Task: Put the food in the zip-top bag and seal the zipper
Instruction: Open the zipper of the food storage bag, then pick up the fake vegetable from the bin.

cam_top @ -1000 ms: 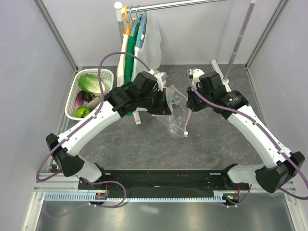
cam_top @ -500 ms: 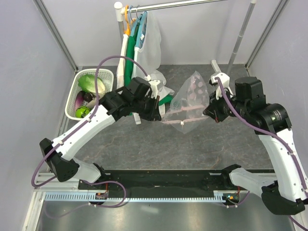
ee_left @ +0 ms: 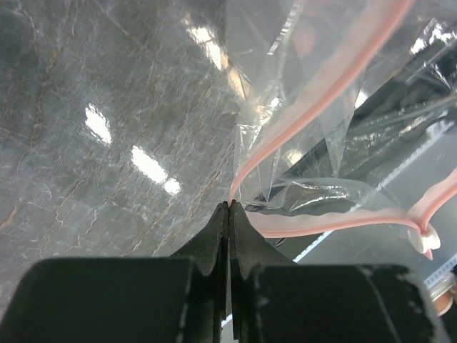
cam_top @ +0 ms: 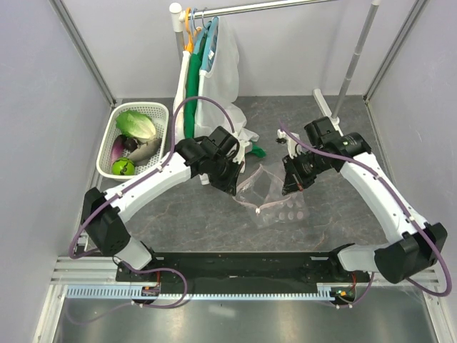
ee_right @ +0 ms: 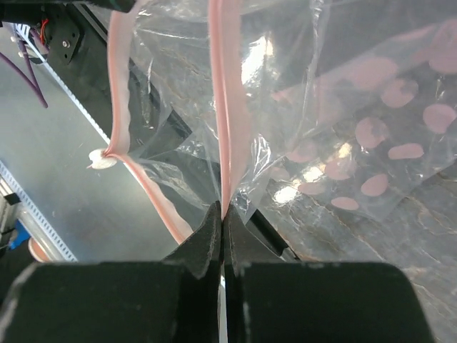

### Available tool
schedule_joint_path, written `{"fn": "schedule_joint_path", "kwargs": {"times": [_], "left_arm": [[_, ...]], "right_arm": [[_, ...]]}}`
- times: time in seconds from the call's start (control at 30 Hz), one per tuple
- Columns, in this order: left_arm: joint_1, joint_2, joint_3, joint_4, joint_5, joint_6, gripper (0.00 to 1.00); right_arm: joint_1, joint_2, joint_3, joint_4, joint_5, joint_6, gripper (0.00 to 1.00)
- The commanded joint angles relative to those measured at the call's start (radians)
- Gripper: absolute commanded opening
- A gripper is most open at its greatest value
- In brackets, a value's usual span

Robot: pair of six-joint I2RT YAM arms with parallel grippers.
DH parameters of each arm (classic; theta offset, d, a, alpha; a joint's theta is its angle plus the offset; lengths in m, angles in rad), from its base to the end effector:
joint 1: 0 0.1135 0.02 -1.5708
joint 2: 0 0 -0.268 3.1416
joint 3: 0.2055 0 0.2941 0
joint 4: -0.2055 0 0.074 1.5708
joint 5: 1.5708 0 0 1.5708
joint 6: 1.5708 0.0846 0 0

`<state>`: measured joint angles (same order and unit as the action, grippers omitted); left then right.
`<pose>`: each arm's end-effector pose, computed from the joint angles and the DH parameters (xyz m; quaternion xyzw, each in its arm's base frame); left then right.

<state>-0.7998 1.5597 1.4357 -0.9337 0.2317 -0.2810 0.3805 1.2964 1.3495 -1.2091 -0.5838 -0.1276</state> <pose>0.2557 -0.2910 0.2692 0.2748 0.9211 -0.2255 0.1586 0.2519 0.1510 0.3144 -0.2929 0.8922 0.3042 0.1601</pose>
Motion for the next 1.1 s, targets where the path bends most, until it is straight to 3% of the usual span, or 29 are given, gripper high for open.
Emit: {"fn": "schedule_joint_path", "kwargs": {"times": [0.0, 0.13, 0.23, 0.27, 0.3, 0.4, 0.47, 0.57, 0.63, 0.77, 0.8, 0.87, 0.9, 1.03, 1.07], "left_arm": [[0.004, -0.064, -0.072, 0.028, 0.028, 0.111, 0.02], [0.007, -0.189, -0.185, 0.107, 0.066, 0.149, 0.02], [0.02, -0.251, -0.199, 0.085, 0.205, 0.27, 0.05], [0.033, -0.323, -0.208, 0.102, 0.277, 0.278, 0.09], [0.057, -0.36, -0.231, 0.12, 0.3, 0.273, 0.27], [0.068, -0.505, -0.256, 0.185, 0.29, 0.218, 0.56], [0.088, -0.568, -0.248, 0.191, 0.306, 0.183, 0.62], [0.261, -0.602, -0.218, 0.18, 0.378, 0.105, 0.63], [0.455, -0.628, -0.198, 0.176, 0.417, 0.036, 0.64], [0.758, -0.636, -0.169, 0.161, 0.391, -0.162, 0.77], [0.889, -0.603, -0.149, 0.162, 0.385, -0.181, 0.83], [0.996, -0.537, -0.118, 0.157, 0.344, -0.23, 0.87], [1.09, -0.497, -0.08, 0.157, 0.345, -0.242, 0.96], [1.125, -0.227, 0.112, 0.092, 0.186, -0.253, 1.0], [1.126, -0.137, 0.146, 0.081, 0.085, -0.251, 1.0]], "right_arm": [[0.003, 0.001, -0.032, 0.078, -0.065, 0.034, 0.0], [0.003, -0.037, -0.076, 0.135, -0.114, 0.106, 0.0], [0.001, -0.052, -0.084, 0.164, -0.12, 0.164, 0.0], [0.003, -0.052, -0.087, 0.175, -0.129, 0.19, 0.0], [0.003, -0.052, -0.093, 0.186, -0.136, 0.204, 0.0], [0.006, -0.063, -0.134, 0.253, -0.149, 0.274, 0.0], [0.008, -0.072, -0.161, 0.316, -0.149, 0.31, 0.0], [0.008, -0.071, -0.174, 0.356, -0.139, 0.362, 0.0], [0.008, -0.071, -0.184, 0.368, -0.137, 0.384, 0.0], [0.008, -0.085, -0.194, 0.402, -0.123, 0.416, 0.0], [0.008, -0.086, -0.193, 0.404, -0.12, 0.416, 0.0], [0.008, -0.088, -0.193, 0.402, -0.12, 0.414, 0.0], [0.008, -0.091, -0.193, 0.402, -0.12, 0.414, 0.0], [0.008, -0.091, -0.187, 0.402, -0.094, 0.407, 0.0], [0.008, -0.089, -0.185, 0.404, -0.087, 0.408, 0.0]]}}
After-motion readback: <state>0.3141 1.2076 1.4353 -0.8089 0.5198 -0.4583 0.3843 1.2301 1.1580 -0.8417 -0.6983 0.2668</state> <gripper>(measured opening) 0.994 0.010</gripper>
